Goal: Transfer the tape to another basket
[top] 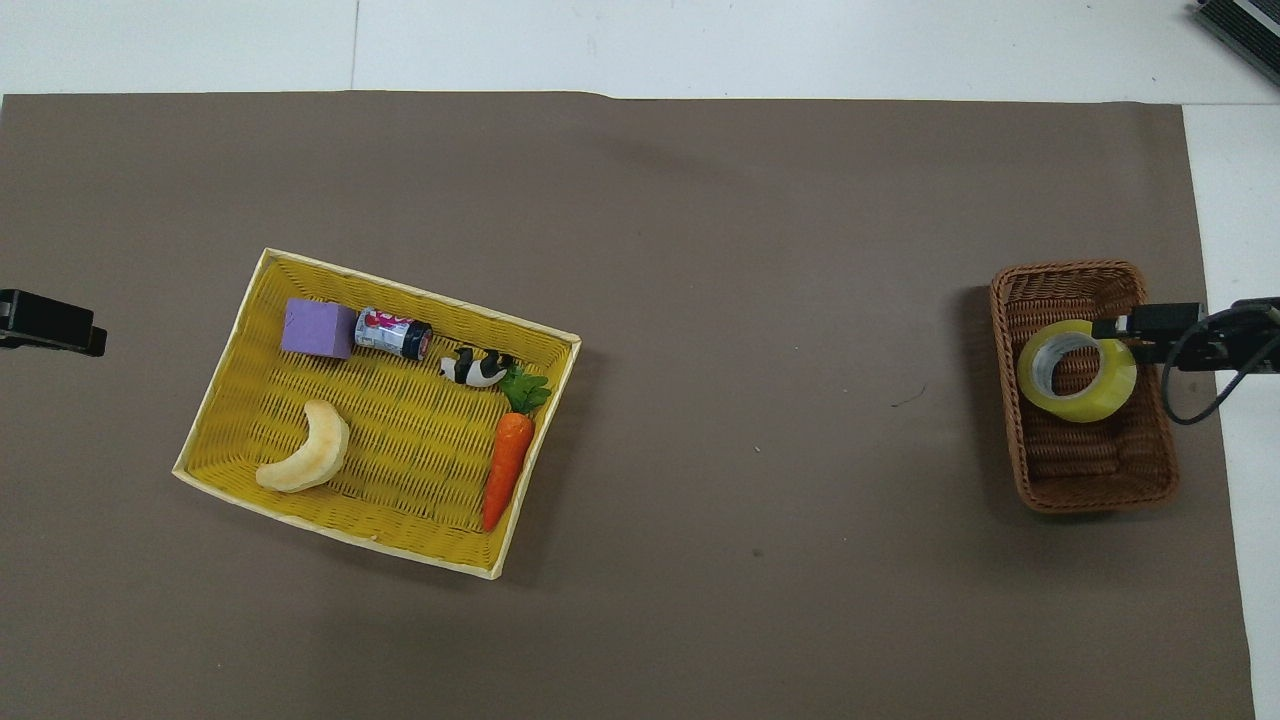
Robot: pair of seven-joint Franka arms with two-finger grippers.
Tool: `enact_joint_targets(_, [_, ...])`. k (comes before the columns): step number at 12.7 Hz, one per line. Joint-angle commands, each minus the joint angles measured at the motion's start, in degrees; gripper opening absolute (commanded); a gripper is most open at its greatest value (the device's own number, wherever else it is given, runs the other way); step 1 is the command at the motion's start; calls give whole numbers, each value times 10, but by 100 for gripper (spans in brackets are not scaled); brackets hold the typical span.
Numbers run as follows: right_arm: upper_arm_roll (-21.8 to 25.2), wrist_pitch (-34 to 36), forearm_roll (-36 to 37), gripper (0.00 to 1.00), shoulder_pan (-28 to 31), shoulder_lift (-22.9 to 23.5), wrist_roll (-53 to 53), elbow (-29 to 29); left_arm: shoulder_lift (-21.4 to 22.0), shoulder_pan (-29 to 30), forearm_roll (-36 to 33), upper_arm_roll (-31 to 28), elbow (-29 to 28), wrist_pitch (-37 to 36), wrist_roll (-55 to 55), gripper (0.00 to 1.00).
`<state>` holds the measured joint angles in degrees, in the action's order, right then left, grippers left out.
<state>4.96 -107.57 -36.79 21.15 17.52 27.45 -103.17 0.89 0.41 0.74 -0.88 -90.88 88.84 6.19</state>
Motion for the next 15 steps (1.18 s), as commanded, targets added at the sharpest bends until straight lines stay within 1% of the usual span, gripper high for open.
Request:
enact_joint_targets(1, [-8,0,10,100,-5,-8,9,32,20,1,-10,0,-20,-7,8,100])
enact_joint_targets(2, [-8,0,28,100,-17,-8,8,46,22,1,-10,0,-22,-7,7,100])
enact_joint_targets(4, [-8,-2,50,100,-20,-9,6,66,23,1,-10,0,-22,-6,8,100])
enact_joint_targets(6, [-9,-23,78,100,-42,-12,8,81,24,1,-10,0,-23,-6,8,100])
enact_joint_targets(8, [-8,-38,146,100,-66,-20,-4,95,24,0,-10,0,-23,-5,8,100])
enact_joint_targets(9, [-9,-47,195,100,-82,-26,-25,97,23,1,-10,0,-23,-3,8,100])
enact_joint_targets(12, [-9,-48,273,100,-131,-59,-135,92,23,1,-10,0,-22,3,1,100])
enact_joint_targets(13, [-9,-43,293,100,-144,-69,-175,90,23,1,-10,0,-23,3,1,100])
enact_joint_targets(15, [-9,-26,300,100,-165,-92,-227,75,23,1,-10,0,-23,4,1,100])
